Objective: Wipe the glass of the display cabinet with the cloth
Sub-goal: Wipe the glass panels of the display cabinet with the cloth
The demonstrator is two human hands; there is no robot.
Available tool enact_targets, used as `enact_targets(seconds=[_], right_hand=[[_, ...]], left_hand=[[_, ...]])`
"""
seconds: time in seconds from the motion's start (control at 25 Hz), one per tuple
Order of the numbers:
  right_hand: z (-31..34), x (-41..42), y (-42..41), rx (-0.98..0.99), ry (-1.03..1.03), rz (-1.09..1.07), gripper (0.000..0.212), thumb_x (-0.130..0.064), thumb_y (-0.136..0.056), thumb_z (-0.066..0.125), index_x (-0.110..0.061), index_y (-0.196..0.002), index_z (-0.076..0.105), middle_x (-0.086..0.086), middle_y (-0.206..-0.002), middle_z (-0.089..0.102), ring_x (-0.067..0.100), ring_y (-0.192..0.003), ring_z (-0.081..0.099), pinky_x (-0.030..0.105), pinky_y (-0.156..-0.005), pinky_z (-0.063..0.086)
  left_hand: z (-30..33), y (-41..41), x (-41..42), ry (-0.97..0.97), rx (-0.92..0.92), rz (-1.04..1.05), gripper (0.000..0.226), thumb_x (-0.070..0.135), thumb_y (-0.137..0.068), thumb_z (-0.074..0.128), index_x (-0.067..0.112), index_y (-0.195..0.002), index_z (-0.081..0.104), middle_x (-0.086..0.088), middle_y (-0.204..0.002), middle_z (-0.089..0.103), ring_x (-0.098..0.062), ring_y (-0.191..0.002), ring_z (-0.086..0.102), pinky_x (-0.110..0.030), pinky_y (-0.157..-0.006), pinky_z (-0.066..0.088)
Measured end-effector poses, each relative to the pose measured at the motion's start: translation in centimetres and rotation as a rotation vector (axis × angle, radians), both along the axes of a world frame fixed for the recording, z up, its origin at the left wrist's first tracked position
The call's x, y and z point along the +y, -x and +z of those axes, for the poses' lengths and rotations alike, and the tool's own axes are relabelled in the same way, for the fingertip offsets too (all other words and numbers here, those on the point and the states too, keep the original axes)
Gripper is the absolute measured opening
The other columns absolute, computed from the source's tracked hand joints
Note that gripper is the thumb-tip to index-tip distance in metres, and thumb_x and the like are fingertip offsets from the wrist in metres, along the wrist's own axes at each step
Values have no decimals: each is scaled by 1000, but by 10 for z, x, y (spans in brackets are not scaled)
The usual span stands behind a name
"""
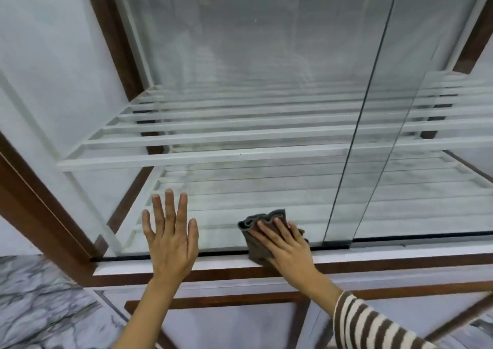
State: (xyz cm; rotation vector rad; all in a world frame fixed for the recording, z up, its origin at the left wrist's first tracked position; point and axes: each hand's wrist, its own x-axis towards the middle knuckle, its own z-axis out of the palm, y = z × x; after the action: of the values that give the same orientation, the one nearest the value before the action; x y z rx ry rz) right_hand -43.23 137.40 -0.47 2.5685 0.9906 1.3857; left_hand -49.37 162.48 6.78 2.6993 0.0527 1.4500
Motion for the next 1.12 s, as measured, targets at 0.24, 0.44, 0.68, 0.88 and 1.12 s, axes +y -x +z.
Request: enact_targets(seconds=[0.24,0.44,0.68,0.88,1.12], right_hand=[[43,19,0,48,-322,-89,82,-70,-87,44,-33,-154,14,-4,-163,0,30,-150,-2,45,-123,0],[25,101,16,116,-303,-62,89,-69,-81,55,-35,-153,15,-6,-163,2,28,-151,0,45,-122,0],[23,47,17,61,-130,-166,85,-60,-84,49,-34,-154,8,-5,-163,-4,25,-151,-4,44,-122,-6],[54,123,12,109,-337,-80,92,-77,-82,45,-33,-154,10,-1,-163,-8,30,-149,-10,47,-122,-5],[-9,121,31,63,-26,-78,83,-47,-86,49,-29,-155,6,-2,-164,-4,25,-151,-4,42,-122,-6]], left_hand=[[-1,5,29,168,29,31,60,33,-99,25,18,-152,4,-2,-160,-8,-24,-148,-6,-45,-118,-2],[-1,7,55,44,25,-15,57,34,-100,22,20,-152,3,0,-160,-6,-22,-148,-6,-48,-117,2],[-6,-5,86,-113,-23,-38,57,35,-100,22,24,-152,-1,2,-160,-12,-19,-147,-12,-44,-117,-5],[-7,-7,85,-100,-44,-51,58,34,-100,24,25,-152,0,2,-160,-12,-18,-147,-11,-44,-116,-6],[-2,0,125,-269,-87,-93,57,32,-99,31,28,-152,11,3,-161,-1,-16,-148,0,-44,-116,3]])
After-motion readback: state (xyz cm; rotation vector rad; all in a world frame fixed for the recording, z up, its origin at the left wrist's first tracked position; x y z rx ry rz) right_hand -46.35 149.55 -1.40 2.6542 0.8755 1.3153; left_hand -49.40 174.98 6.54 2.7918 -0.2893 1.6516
